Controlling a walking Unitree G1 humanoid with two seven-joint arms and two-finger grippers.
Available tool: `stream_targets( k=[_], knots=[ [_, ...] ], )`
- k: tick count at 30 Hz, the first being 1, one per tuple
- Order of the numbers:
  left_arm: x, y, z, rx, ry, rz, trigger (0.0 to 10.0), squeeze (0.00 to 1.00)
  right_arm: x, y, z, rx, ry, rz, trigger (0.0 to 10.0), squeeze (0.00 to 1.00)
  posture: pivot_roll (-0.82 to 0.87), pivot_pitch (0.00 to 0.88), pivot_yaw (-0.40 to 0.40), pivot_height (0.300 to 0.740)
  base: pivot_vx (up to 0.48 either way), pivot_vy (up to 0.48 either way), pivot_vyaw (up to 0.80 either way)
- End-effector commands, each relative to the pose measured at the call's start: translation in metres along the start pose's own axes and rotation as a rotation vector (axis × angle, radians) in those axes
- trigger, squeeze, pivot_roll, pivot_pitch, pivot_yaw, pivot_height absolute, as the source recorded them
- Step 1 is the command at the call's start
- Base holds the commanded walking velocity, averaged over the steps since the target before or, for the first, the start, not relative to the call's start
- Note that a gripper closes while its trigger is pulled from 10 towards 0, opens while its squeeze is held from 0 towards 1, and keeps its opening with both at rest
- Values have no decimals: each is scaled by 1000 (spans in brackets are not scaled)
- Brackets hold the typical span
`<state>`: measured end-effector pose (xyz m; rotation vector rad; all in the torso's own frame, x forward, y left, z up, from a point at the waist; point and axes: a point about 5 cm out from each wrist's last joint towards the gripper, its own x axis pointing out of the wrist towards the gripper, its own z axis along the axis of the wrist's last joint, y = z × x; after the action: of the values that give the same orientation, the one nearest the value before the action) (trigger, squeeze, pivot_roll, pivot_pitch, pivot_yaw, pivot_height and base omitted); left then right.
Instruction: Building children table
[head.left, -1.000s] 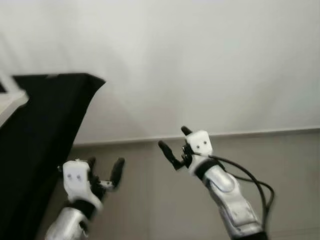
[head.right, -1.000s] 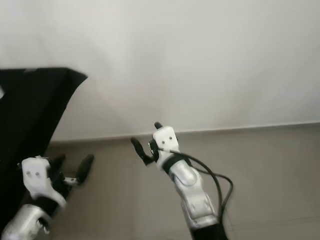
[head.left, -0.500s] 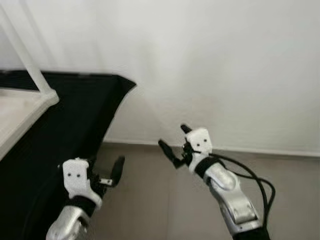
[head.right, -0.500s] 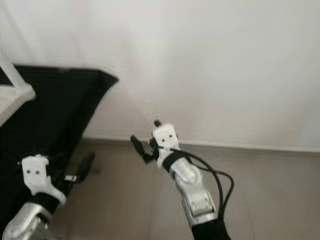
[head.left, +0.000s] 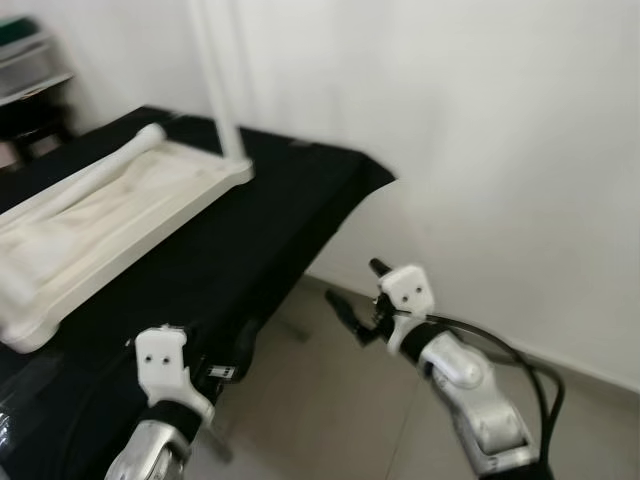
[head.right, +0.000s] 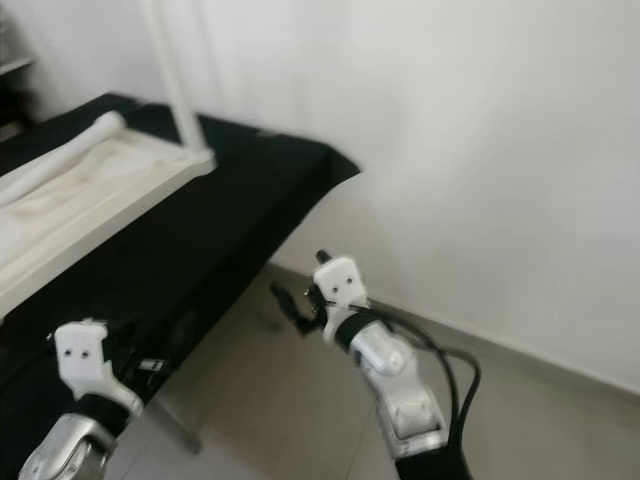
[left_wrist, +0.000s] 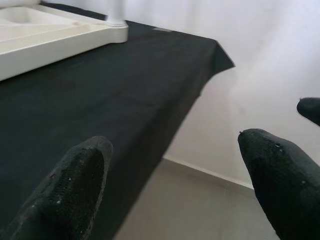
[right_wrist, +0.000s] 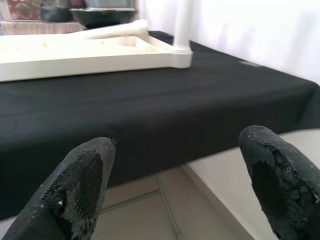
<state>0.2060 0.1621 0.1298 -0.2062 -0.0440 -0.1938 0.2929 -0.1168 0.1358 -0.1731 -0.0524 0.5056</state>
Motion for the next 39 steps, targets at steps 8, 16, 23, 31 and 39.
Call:
stream_targets(
  k=[8,16,23,31,39],
  knots=[
    [-1,3,-1,5,5,4,10000,0,0,2,-1,27,-6,5,10000,0,-101,107,36,740,0,0,0],
    [-1,3,-1,3,10,3,10000,0,0,2,-1,29,-6,6,10000,0,-100,105,39,740,0,0,0],
    [-1,2,-2,2,11,0,10000,0,1,2,-1,29,-5,5,10000,0,-101,100,38,740,0,0,0],
    [-1,2,-2,5,10,-4,10000,0,1,2,-2,29,-3,5,10000,0,-101,97,36,740,0,0,0],
    [-1,2,-2,5,8,-4,10000,0,1,2,-1,28,-4,6,10000,0,-102,99,36,740,0,0,0]
  ],
)
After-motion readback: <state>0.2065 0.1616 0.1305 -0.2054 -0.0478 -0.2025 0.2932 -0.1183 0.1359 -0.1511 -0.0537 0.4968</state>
